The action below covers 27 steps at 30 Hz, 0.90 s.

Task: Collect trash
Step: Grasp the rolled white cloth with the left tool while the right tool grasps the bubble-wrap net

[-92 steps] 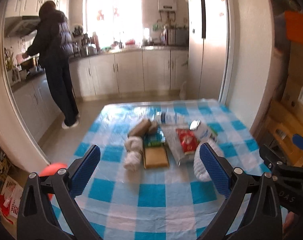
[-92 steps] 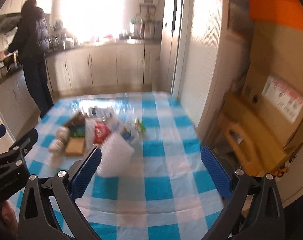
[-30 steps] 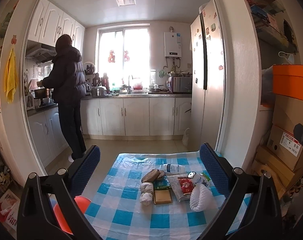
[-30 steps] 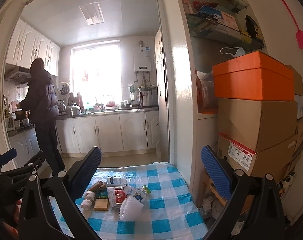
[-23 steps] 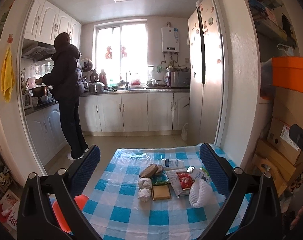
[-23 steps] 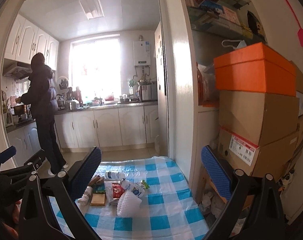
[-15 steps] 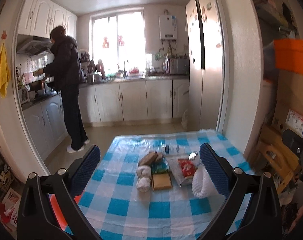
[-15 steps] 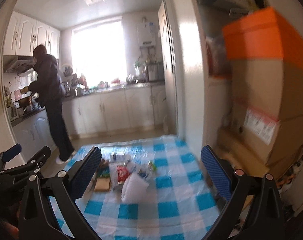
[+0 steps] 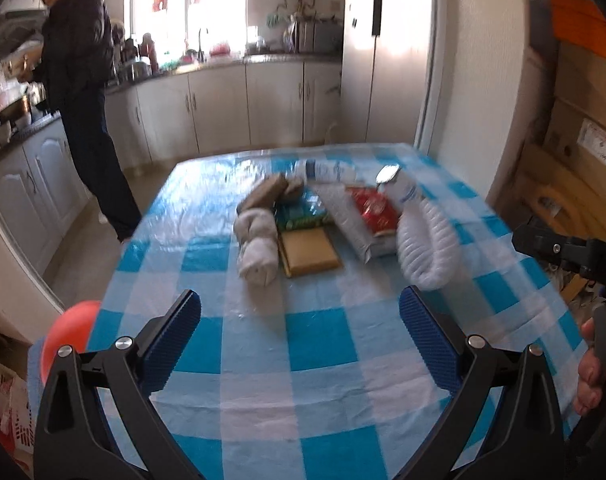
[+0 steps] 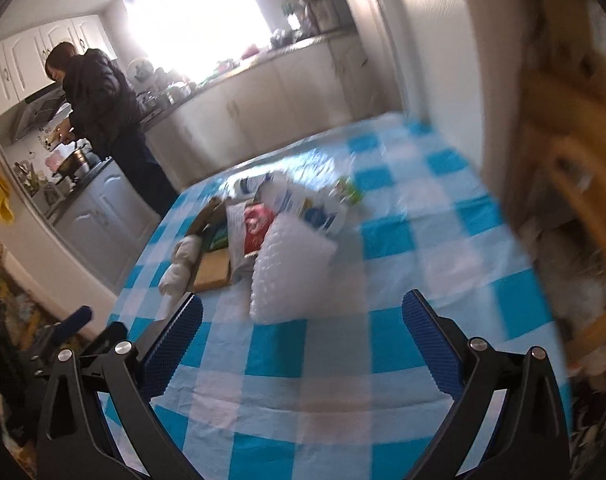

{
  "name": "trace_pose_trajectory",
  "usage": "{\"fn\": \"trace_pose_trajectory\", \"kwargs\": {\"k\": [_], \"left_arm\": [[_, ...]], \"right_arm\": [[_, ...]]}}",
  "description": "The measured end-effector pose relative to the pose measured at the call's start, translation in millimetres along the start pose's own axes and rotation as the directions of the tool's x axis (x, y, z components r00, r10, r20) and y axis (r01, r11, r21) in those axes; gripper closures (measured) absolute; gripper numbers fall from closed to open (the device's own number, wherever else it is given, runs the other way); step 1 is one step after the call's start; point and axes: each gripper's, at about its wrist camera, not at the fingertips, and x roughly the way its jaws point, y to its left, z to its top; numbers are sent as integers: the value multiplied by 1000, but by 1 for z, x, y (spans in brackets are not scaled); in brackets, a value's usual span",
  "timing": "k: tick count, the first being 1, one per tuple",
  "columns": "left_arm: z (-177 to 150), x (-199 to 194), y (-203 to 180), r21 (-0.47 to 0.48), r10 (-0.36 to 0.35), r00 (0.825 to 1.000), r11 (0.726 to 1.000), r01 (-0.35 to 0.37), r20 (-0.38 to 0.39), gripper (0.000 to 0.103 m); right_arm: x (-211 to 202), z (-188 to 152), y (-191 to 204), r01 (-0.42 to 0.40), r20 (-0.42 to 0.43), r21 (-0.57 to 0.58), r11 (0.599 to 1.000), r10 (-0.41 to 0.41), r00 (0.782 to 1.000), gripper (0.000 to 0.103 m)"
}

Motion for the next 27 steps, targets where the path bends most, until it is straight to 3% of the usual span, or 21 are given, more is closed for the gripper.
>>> {"fn": "trace_pose_trajectory", "kwargs": {"k": [5, 12, 14, 19, 20, 22, 25, 27], "left_arm": [[4, 39, 21, -76, 2, 996, 997, -9, -90, 3], [27, 82, 42, -113, 69, 991, 990, -82, -117, 3], [35, 94, 46, -125, 71, 989, 988, -87, -128, 3], [44, 120, 50, -129, 83, 984, 986, -103, -155, 6], [44, 124, 51, -132, 83, 984, 986, -104, -159, 10], [45, 132, 53, -132, 91, 980, 984, -116, -178, 31], [42, 144, 58, -175, 45, 973, 981, -86, -226, 42], [39, 145, 56, -175, 30, 974, 982, -70, -223, 49]], "right_arm": [[35, 9, -13, -96, -81, 111, 989, 105, 991, 5], [62, 25, -14, -103, -102, 105, 989, 114, 988, 12], [69, 27, -14, -101, -112, 99, 990, 112, 987, 41], [86, 26, -15, -117, -143, 95, 989, 130, 981, 42], [88, 26, -14, -115, -145, 86, 990, 126, 981, 42], [91, 26, -13, -111, -151, 74, 991, 121, 981, 37], [96, 26, -13, -105, -164, 78, 991, 117, 980, 24], [100, 24, -12, -95, -169, 66, 993, 105, 980, 24]]}}
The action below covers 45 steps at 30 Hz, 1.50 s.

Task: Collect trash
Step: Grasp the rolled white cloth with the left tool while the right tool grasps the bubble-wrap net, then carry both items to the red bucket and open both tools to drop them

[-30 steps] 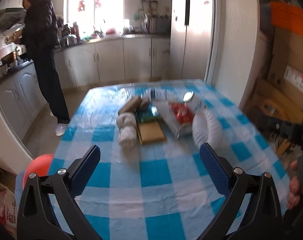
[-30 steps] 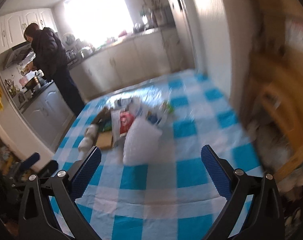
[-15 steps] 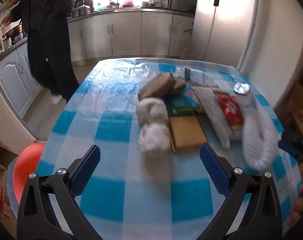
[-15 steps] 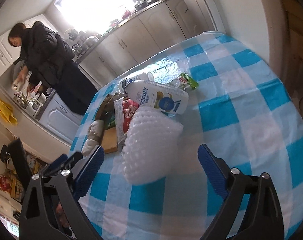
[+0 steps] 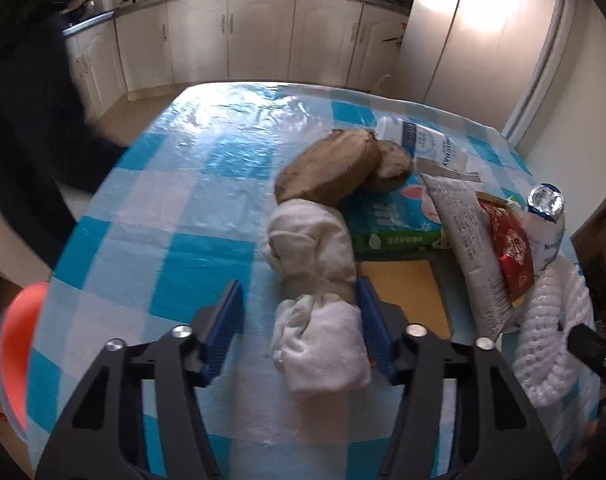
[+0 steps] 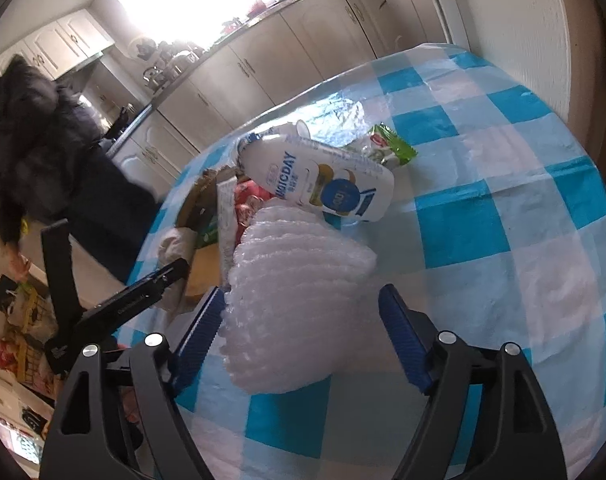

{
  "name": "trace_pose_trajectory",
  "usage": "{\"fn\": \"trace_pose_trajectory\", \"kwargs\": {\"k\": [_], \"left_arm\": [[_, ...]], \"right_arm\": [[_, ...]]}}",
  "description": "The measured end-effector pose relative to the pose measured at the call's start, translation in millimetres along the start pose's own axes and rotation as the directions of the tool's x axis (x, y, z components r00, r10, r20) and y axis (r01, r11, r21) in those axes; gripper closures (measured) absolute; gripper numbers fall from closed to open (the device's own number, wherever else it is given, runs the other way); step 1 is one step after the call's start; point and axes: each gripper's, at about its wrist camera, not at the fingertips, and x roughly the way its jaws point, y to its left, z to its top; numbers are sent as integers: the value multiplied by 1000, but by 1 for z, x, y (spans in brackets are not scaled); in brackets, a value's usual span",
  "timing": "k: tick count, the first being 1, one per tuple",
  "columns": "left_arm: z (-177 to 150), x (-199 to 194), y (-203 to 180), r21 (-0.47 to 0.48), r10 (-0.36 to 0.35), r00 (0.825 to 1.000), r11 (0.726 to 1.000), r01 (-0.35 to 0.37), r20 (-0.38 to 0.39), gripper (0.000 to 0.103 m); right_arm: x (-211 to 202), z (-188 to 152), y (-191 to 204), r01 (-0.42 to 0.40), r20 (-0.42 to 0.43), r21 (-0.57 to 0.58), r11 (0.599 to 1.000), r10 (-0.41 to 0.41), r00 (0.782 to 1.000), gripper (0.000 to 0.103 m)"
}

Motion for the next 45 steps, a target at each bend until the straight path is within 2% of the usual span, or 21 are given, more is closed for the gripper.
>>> {"fn": "trace_pose_trajectory", "kwargs": {"k": [3, 7, 11, 23, 26, 30, 34, 37, 42, 45], "left_arm": [[-2, -3, -6, 20, -14, 1000, 1000, 14, 13, 64], [-4, -4, -7, 11, -13, 1000, 1000, 12, 20, 66], [-7, -10, 3, -27, -32, 999, 999, 33, 26, 66], [-32, -61, 44, -81, -52, 996, 995, 57, 68, 66], [-38, -77, 62, -103, -36, 996, 994, 45, 87, 66], [-48, -104, 100, -149, 25, 994, 989, -8, 110, 66], [-61, -127, 150, -220, 117, 987, 971, -90, 113, 66], [-73, -138, 195, -295, 188, 978, 943, -154, 92, 66], [-93, -136, 251, -394, 231, 972, 898, -199, 36, 66], [-103, -126, 271, -429, 212, 977, 883, -192, -1, 65]], "right_arm": [[4, -2, 0, -4, -6, -8, 1000, 4, 1000, 24], [6, -4, 2, -4, -13, -18, 1000, 3, 1000, 41], [3, -7, 7, 15, -5, -43, 999, -15, 1000, 48], [-17, -12, 33, -16, 10, -98, 995, 17, 1000, 54], [-20, -14, 53, -36, 4, -129, 991, 37, 999, 54], [-17, -15, 88, -93, -28, -184, 979, 90, 996, 54], [-3, -15, 132, -189, -93, -233, 954, 171, 981, 54], [19, -15, 177, -277, -165, -280, 919, 238, 957, 54], [56, -25, 250, -381, -276, -360, 851, 293, 915, 53], [82, -35, 291, -435, -353, -389, 812, 304, 885, 51]]}}
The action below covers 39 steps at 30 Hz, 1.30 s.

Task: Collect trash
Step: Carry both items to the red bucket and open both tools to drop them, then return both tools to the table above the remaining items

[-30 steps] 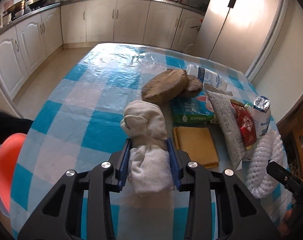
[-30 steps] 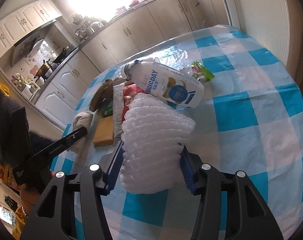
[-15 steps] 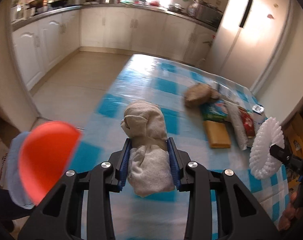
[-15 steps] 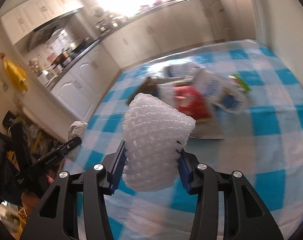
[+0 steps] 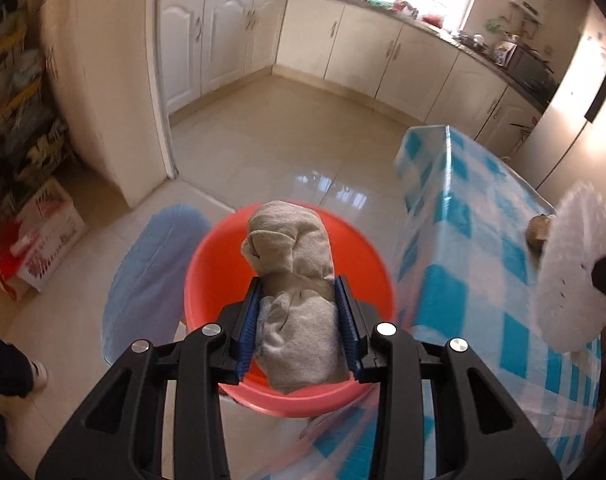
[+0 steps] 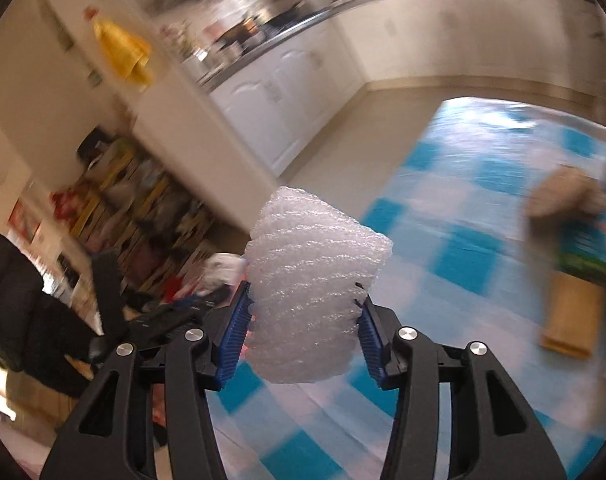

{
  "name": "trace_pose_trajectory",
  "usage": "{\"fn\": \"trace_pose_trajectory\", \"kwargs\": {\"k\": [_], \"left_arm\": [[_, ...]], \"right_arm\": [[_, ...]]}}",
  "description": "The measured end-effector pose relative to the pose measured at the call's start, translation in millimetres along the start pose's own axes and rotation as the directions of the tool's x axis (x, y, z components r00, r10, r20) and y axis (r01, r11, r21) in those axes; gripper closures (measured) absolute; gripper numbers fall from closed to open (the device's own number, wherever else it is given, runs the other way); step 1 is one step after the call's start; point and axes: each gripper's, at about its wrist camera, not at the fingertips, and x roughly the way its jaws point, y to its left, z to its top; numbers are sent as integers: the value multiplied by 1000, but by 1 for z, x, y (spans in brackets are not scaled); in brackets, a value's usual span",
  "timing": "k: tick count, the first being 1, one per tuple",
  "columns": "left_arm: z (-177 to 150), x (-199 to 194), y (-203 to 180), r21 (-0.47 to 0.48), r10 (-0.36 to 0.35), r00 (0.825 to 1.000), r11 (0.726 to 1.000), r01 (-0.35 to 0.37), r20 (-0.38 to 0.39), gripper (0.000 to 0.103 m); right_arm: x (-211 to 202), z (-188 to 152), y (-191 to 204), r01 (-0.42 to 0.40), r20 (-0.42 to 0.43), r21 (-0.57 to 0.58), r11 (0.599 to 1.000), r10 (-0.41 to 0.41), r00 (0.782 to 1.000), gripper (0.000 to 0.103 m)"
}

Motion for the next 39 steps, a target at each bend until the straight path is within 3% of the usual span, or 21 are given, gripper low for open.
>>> {"fn": "trace_pose_trajectory", "kwargs": {"k": [7, 11, 15, 21, 27, 32, 34, 39], "left_arm": [[-7, 30, 15, -39, -1, 997, 999, -2, -74, 64], [-10, 39, 22, -37, 36, 996, 999, -39, -76, 34], [-11, 38, 32, -67, 59, 995, 996, -65, -80, 27], [-12, 13, 26, -62, 85, 996, 994, -85, -12, 22], [-12, -28, -17, 71, 62, 993, 995, -69, 101, 18], [-21, -55, -67, 203, -22, 990, 979, -7, 143, 14], [-26, -63, -86, 248, -69, 987, 968, 32, 142, 13], [-44, -72, -143, 375, -179, 979, 918, 131, 97, 11]], "right_arm": [[80, 15, 42, -4, -119, -109, 994, -9, 993, 43], [103, 17, 47, 19, -129, -136, 991, -37, 991, 23], [102, 15, 41, 35, -112, -101, 994, -47, 993, 19], [58, 9, 25, 71, -21, -46, 996, -72, 997, 15], [-11, -13, -13, 122, 93, 74, 990, -129, 987, 14], [-61, -46, -42, 179, 172, 173, 968, -209, 963, 14], [-81, -62, -50, 237, 196, 182, 954, -272, 942, 14], [-122, -102, -72, 307, 244, 258, 916, -369, 897, 14]]}}
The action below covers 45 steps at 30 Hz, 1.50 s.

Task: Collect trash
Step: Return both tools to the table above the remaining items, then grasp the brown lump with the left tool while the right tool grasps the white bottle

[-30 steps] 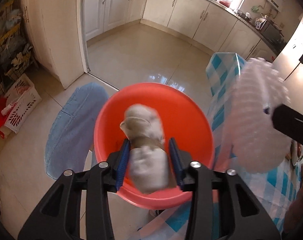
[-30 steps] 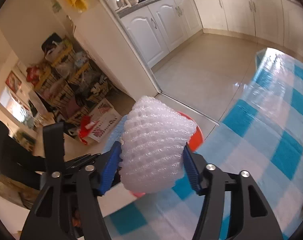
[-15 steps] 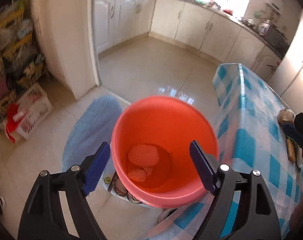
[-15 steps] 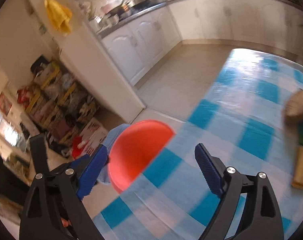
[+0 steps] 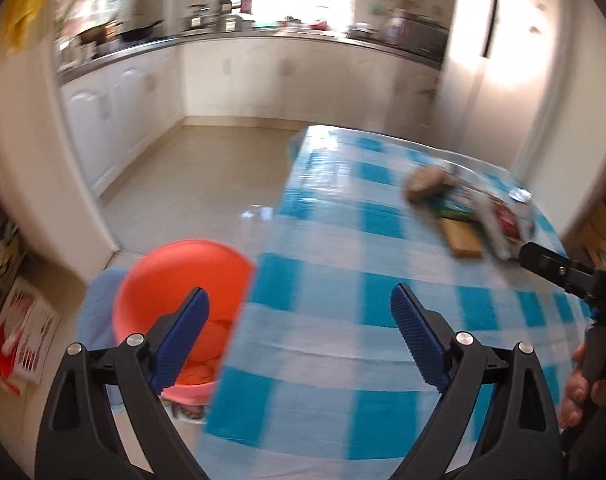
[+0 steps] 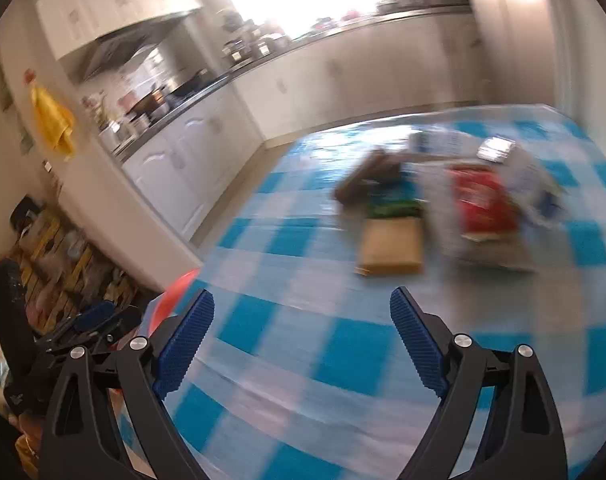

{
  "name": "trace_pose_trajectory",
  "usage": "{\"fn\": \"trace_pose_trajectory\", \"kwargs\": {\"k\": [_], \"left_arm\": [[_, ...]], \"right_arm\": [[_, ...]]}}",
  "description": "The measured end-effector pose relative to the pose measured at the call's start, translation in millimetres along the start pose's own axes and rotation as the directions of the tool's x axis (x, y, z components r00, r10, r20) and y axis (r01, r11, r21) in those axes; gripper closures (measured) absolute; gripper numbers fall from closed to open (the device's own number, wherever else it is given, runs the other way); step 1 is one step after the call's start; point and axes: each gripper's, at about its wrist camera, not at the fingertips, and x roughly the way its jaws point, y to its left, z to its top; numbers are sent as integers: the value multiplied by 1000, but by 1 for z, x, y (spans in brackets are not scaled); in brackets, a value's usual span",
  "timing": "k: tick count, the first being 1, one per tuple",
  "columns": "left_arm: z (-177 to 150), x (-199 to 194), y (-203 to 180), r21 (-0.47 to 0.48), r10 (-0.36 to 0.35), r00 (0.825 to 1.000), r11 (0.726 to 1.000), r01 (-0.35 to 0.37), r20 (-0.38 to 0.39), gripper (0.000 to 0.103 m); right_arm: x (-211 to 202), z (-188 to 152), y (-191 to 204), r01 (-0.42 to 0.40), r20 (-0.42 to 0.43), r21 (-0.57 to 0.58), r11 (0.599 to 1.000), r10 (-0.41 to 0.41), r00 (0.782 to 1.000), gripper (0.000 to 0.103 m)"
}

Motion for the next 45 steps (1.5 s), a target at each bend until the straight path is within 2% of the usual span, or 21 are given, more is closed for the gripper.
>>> {"fn": "trace_pose_trajectory", "kwargs": {"k": [4, 8, 13, 15, 19, 23, 26, 28, 32, 34, 37, 38, 40, 45], "left_arm": [[4, 4, -42, 55, -67, 997, 996, 69, -23, 10], [4, 11, -73, 103, -98, 994, 989, 102, -43, 10], [15, 27, -102, 144, -105, 992, 983, 114, -63, 10], [24, 37, -113, 160, -83, 995, 983, 92, -62, 10], [45, 69, -122, 152, -81, 994, 984, 91, -73, 10], [65, 108, -123, 101, -113, 988, 987, 124, -106, 10], [84, 138, -122, 37, -180, 976, 982, 186, -123, 10], [98, 157, -121, -23, -191, 974, 982, 190, -124, 10], [115, 187, -128, -64, -208, 970, 977, 202, -125, 10], [118, 197, -133, -57, -232, 964, 972, 226, -130, 10], [124, 206, -138, -4, -216, 970, 976, 217, -109, 10], [125, 210, -139, 4, -230, 967, 973, 232, -108, 10], [127, 217, -139, 5, -236, 964, 971, 238, -121, 10], [128, 234, -135, 4, -265, 955, 963, 268, -135, 10]], "right_arm": [[-28, -9, -42, 88, 36, 51, 995, -90, 995, 14], [-47, -11, -81, 132, 59, 121, 984, -140, 988, 14], [-58, -9, -119, 181, 70, 151, 972, -193, 979, 14], [-60, -7, -130, 189, 67, 148, 971, -201, 977, 14], [-58, 2, -150, 207, 57, 129, 970, -216, 975, 14], [-50, 12, -156, 206, 37, 98, 974, -211, 977, 14], [-43, 18, -161, 209, 24, 84, 974, -211, 977, 14], [-38, 22, -163, 207, 19, 80, 975, -209, 978, 14], [-26, 34, -164, 205, 15, 48, 977, -206, 978, 14], [-19, 43, -165, 195, 11, 27, 980, -195, 981, 14], [-8, 54, -163, 163, -3, -14, 986, -163, 987, 14], [-5, 57, -162, 159, -6, -33, 987, -159, 987, 14], [6, 63, -158, 152, -22, -80, 985, -154, 988, 14], [24, 73, -158, 136, -24, -117, 984, -140, 990, 14]]}}
